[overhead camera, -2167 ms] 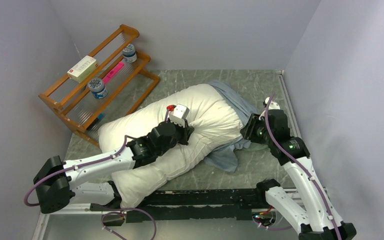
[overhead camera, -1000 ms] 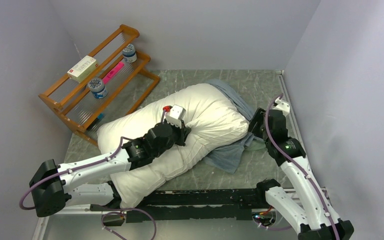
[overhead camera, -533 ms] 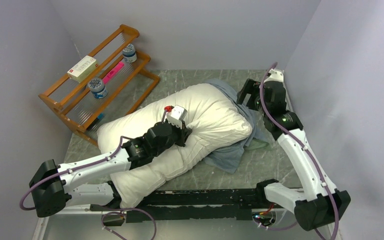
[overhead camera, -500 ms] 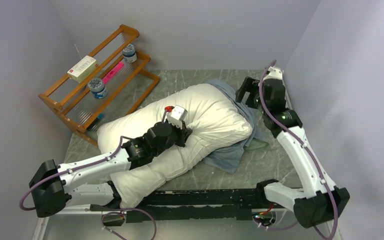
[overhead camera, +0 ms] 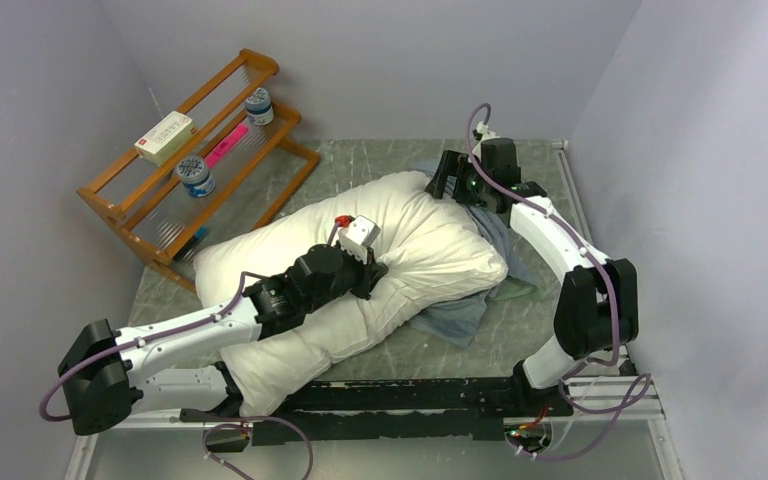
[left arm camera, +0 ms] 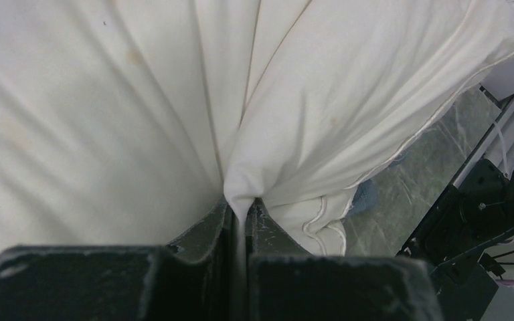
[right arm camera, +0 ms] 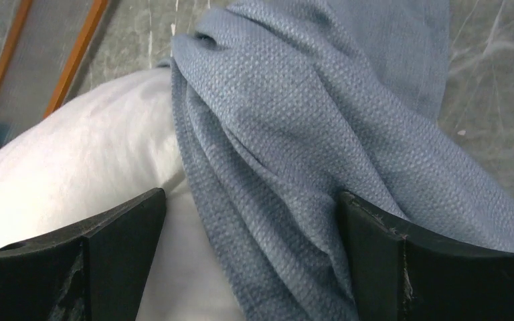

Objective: Remove the pillowcase from the pillow
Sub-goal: Remove the pillow from the pillowcase.

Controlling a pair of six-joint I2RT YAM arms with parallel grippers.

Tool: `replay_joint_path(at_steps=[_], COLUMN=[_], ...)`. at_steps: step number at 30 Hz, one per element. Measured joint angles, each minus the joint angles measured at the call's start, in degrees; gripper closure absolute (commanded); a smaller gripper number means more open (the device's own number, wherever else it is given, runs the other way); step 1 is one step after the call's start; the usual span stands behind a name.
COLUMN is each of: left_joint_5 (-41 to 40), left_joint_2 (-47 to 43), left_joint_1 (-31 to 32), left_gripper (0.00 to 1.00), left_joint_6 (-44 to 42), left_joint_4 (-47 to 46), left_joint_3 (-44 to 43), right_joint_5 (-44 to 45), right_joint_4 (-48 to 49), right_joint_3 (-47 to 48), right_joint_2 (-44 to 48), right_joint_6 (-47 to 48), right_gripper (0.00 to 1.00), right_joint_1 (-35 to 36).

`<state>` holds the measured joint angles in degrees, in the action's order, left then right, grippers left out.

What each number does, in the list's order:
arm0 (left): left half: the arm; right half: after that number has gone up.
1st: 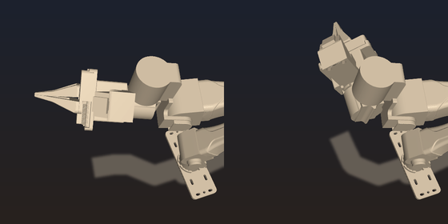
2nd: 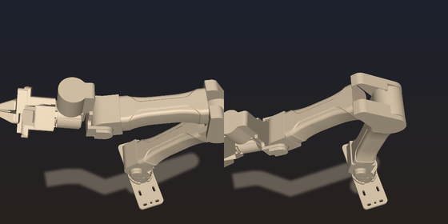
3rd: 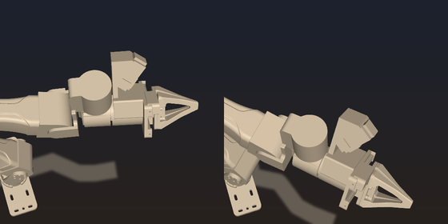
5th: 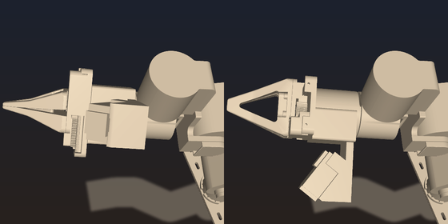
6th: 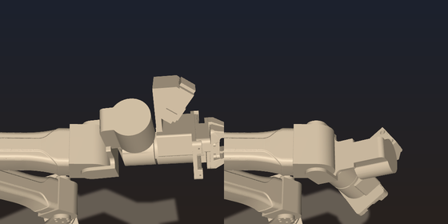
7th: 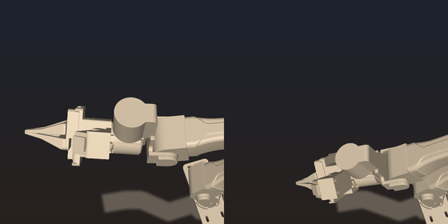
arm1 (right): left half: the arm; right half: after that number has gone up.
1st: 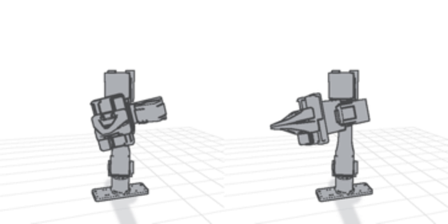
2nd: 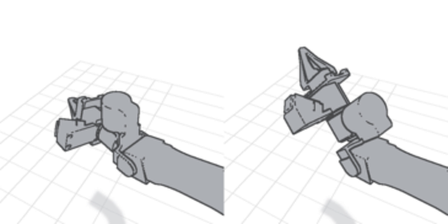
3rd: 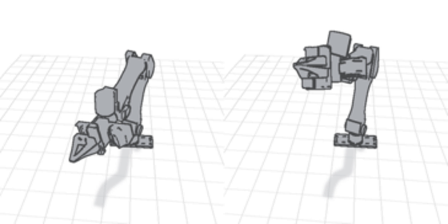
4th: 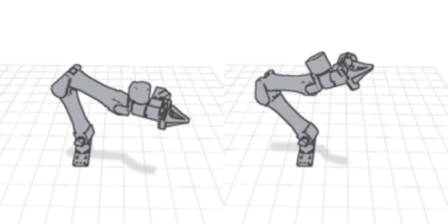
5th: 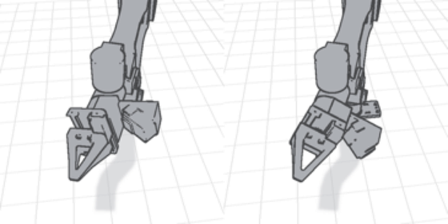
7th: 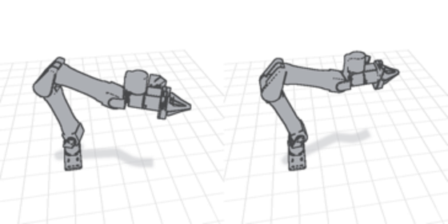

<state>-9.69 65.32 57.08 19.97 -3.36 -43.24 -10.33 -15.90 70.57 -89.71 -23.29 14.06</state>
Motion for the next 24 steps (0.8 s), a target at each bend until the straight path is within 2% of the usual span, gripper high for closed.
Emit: replay_joint_path(at_steps=[7, 10, 16, 19, 24], left_joint_5=[1.5, 1.8, 1.9, 2.1, 2.6], left_joint_2=[-1.2, -2.1, -5.2, -7.6, -10.8], left_joint_1=[0.8, 1.3, 1.6, 1.7, 1.9], left_gripper=[0.95, 0.95, 0.95, 0.95, 0.95], left_joint_6=[0.1, 0.5, 1.9, 2.9, 4.4], left_joint_4=[-0.7, -0.6, 0.1, 1.2, 3.3], left_joint_3=[1.8, 2.7, 4.4, 5.6, 6.8], right_joint_5=[0.4, 1.0, 1.5, 1.5, 2.8], right_joint_4=[2.3, 3.2, 4.4, 5.2, 5.4], right_joint_3=[1.9, 2.6, 1.8, 1.0, -0.7], right_joint_2=[-2.9, -6.0, -8.1, -8.1, -7.7], right_joint_6=[3.1, 4.1, 4.2, 4.0, 3.3], right_gripper=[0.01, 0.06, 0.29, 0.37, 0.61], right_joint_1=[-0.2, -0.6, -2.1, -4.0, -8.1])
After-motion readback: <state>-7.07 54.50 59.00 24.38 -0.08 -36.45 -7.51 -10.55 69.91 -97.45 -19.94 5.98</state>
